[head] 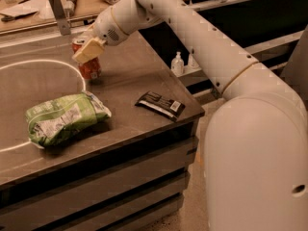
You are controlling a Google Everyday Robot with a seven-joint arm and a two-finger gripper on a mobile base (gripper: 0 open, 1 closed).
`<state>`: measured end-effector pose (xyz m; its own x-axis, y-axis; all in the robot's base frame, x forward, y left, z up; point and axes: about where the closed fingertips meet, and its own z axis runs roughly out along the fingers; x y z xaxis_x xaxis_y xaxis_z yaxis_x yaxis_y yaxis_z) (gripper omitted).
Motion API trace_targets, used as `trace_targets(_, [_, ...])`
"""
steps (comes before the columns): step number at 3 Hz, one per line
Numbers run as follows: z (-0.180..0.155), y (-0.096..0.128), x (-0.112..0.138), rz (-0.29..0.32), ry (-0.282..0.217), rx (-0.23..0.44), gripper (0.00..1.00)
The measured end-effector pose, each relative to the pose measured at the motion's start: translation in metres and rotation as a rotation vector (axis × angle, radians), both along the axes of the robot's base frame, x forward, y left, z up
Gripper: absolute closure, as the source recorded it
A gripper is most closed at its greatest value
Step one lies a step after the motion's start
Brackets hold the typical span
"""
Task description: Move coke can near green jalapeno chip bag
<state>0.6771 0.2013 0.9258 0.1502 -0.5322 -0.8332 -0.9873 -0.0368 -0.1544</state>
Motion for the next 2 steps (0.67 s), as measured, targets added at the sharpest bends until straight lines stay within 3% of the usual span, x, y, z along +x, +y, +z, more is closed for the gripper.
trace_targets(1, [-0.002,0.014,-0.022,0.052,-0.009,-0.019,0.83])
trace_targets(2, [-0.013,0.021,-0.043,0.099,0.021,-0.037,0.51])
